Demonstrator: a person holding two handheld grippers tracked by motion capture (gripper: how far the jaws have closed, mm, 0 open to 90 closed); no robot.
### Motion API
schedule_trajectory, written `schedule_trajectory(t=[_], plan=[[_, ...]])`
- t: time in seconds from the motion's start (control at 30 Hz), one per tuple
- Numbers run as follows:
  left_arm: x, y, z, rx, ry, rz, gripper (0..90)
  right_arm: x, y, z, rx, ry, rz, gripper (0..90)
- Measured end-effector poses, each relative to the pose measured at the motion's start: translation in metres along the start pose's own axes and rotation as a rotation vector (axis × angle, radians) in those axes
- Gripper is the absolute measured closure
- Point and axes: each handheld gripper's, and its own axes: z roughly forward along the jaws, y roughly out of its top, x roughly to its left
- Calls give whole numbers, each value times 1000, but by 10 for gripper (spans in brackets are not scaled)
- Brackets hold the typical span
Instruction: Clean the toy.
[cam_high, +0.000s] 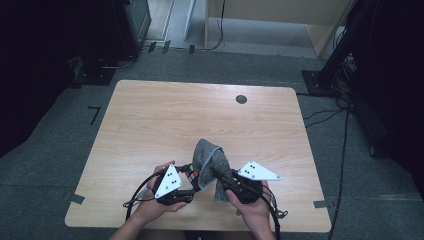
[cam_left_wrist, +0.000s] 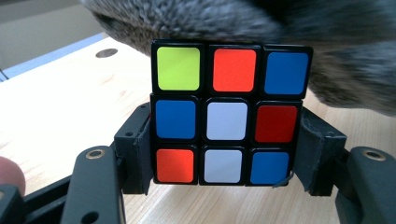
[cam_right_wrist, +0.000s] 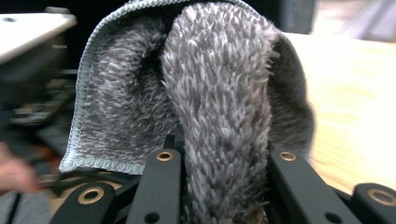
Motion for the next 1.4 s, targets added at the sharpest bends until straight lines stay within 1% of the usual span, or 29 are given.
schedule_trajectory(t=[0.03,0.1,0.13,0.17,0.23,0.3,0.33,0.4,0.47,0.5,0.53,0.6,0.67,0.7,0.77,0.8,0.83,0.9,0.93,0.97,1.0,1.03,1.07,1.1,1.13,1.23,1.3,1.33,1.4], plan=[[0,0,1,9,5,4,345,5,1,1,1,17,-12,743],[-2,-2,3,20,9,13,345,17,2,4,8,42,-64,743],[-3,-2,3,21,10,17,345,21,2,5,10,43,-87,743],[-3,-1,3,18,10,18,345,22,2,5,12,40,-95,742],[-3,0,1,5,5,18,345,16,1,4,7,35,-68,743],[-3,1,-1,-7,-1,16,345,5,0,2,2,-5,-30,744],[-2,1,-1,-8,0,17,345,1,-1,1,1,-24,-20,742],[-2,1,-1,-4,3,13,344,-3,-2,0,4,-33,-7,738],[-2,0,1,9,8,16,344,2,-2,2,-3,-23,-10,727],[-3,0,2,15,9,18,344,6,-2,3,-6,-2,-16,720],[-4,-1,3,14,8,17,344,11,-1,4,-7,18,-27,711],[-6,-1,3,13,5,32,345,19,0,5,-11,40,-57,692],[-7,0,2,-2,0,35,345,21,2,4,-12,45,-64,686],[-7,1,0,-11,-5,34,345,18,2,4,-17,42,-53,691],[-5,1,-2,-24,-10,29,345,7,1,2,-17,2,-9,716],[-4,1,-2,-24,-9,25,345,1,0,0,-15,-19,18,729],[-4,1,-2,-21,-9,23,345,-4,-1,0,-12,-38,33,742],[-4,1,0,-9,-10,20,345,-3,-3,-1,-9,-39,27,754],[-5,0,1,-1,-8,22,345,0,-2,0,-10,-25,19,755],[-6,0,2,0,-10,24,345,6,-1,1,-15,2,7,755],[-7,0,2,1,-11,32,345,12,0,2,-18,28,-15,754],[-8,0,2,-1,-13,37,345,17,1,2,-17,34,-48,755],[-8,0,1,-4,-15,40,345,21,3,2,-13,27,-75,754],[-8,1,1,-11,-19,36,345,20,3,2,-11,22,-84,754],[-8,1,0,-18,-21,31,345,16,3,0,-10,16,-68,755],[-6,1,-1,-20,-16,26,345,-2,-1,-2,-10,-25,14,757],[-5,1,-1,-13,-10,27,345,-4,-3,-2,-5,-31,14,757],[-5,1,-1,-11,-8,26,345,-1,-2,-2,-9,-23,10,757],[-5,1,0,-3,-4,30,345,8,-2,1,-21,11,-7,756]])
